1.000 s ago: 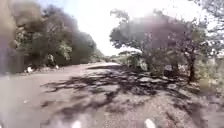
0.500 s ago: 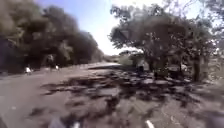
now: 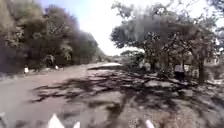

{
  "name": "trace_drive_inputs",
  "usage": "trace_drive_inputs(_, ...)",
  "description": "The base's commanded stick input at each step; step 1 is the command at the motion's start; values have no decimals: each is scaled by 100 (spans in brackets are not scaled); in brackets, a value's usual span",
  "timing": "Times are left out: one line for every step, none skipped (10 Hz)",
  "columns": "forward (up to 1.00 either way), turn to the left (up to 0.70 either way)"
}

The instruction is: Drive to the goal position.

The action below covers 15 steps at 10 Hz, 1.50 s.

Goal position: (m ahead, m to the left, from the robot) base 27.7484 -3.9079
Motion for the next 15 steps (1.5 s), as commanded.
trace_drive_inputs(50,0)
trace_drive_inputs(50,0)
trace_drive_inputs(50,0)
trace_drive_inputs(50,0)
trace_drive_inputs(50,0)
trace_drive_inputs(50,0)
trace_drive_inputs(50,0)
trace_drive_inputs(50,0)
trace_drive_inputs(50,0)
trace_drive_inputs(50,0)
trace_drive_inputs(50,0)
trace_drive_inputs(50,0)
trace_drive_inputs(50,0)
trace_drive_inputs(50,0)
trace_drive_inputs(50,0)
